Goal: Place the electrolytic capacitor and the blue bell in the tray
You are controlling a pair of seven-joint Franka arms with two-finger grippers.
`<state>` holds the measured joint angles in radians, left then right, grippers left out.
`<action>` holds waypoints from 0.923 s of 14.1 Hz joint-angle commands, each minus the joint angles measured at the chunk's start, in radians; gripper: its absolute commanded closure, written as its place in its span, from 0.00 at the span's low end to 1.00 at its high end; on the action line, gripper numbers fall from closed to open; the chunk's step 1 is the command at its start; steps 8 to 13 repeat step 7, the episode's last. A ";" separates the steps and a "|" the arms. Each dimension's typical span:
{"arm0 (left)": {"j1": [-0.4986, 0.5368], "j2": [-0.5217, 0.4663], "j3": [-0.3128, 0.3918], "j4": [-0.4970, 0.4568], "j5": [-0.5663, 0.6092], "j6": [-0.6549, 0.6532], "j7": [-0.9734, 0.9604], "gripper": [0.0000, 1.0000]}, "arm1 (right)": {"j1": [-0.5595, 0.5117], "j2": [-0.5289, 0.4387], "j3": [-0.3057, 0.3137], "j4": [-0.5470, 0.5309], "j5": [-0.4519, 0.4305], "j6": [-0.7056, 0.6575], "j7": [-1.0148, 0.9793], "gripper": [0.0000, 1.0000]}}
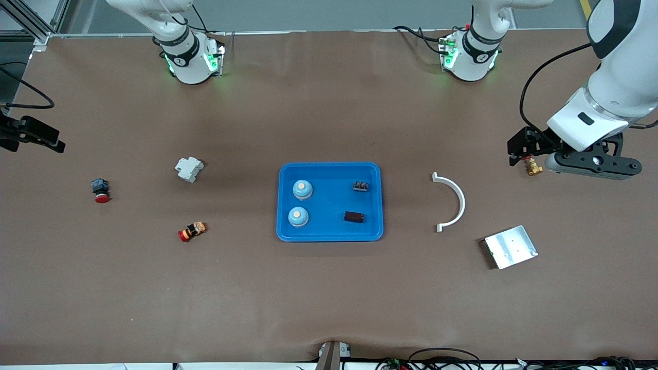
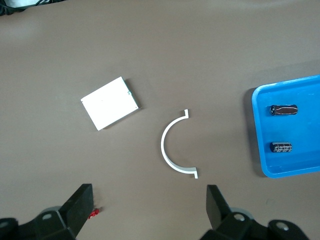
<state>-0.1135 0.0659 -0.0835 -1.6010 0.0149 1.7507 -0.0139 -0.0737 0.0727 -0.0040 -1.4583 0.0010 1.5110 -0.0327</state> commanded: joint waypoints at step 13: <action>0.008 -0.021 0.001 -0.014 -0.001 -0.025 0.017 0.00 | -0.006 -0.014 0.003 -0.002 -0.006 -0.009 -0.010 0.00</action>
